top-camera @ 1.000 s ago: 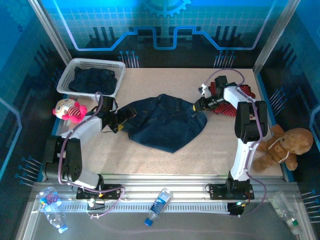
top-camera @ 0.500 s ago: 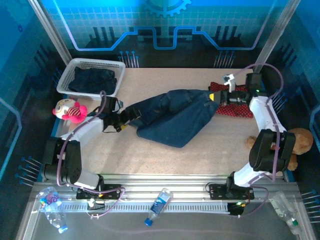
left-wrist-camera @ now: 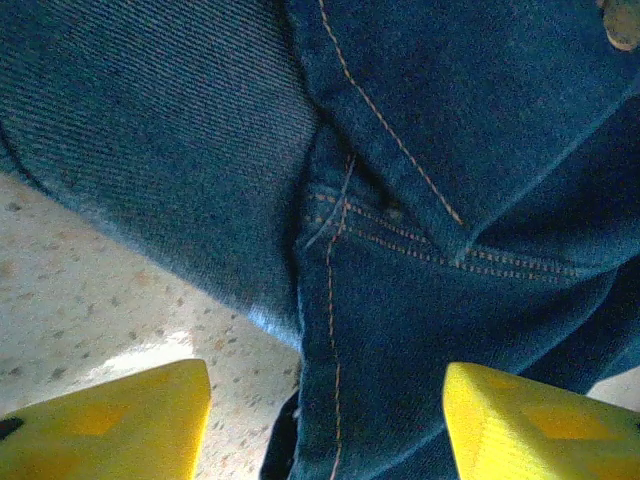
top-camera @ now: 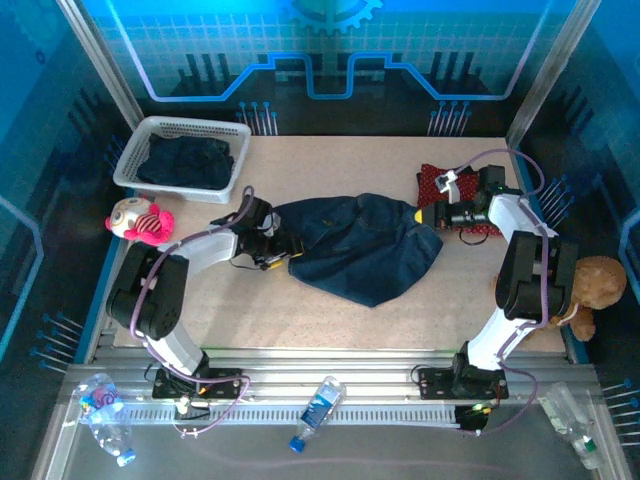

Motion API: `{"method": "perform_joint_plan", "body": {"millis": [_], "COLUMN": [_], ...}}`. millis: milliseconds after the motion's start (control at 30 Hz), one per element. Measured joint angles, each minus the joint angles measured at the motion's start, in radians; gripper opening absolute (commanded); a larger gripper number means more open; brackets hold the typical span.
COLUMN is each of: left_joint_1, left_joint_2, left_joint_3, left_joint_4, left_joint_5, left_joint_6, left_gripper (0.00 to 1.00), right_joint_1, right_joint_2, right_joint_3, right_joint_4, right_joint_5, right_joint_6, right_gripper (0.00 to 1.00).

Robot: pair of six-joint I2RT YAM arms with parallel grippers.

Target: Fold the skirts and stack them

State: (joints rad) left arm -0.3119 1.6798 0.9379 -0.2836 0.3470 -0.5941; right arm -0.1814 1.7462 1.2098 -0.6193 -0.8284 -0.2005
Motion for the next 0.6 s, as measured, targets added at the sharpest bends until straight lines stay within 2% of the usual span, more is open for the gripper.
{"method": "perform_joint_plan", "body": {"millis": [300, 367, 467, 600], "left_joint_1": [-0.006, -0.006, -0.011, -0.019], "left_joint_2": [0.086, 0.093, 0.094, 0.095], "left_joint_3": [0.085, 0.085, 0.086, 0.087], "left_joint_4": [-0.003, -0.003, -0.007, -0.029], "left_joint_5": [0.025, 0.035, 0.044, 0.043], "left_joint_6": [0.02, 0.021, 0.022, 0.026], "left_gripper": [0.33, 0.34, 0.4, 0.37], "right_joint_1": [0.0, 0.0, 0.0, 0.0], "right_joint_2": [-0.002, -0.002, -0.002, -0.008], "right_joint_3": [0.0, 0.0, 0.0, 0.0], "right_joint_4": [0.01, 0.011, 0.011, 0.013], "right_joint_5": [0.002, 0.002, 0.002, 0.001], "right_joint_6": [0.001, 0.001, 0.002, 0.008], "right_gripper": [0.0, 0.0, 0.0, 0.0]}}
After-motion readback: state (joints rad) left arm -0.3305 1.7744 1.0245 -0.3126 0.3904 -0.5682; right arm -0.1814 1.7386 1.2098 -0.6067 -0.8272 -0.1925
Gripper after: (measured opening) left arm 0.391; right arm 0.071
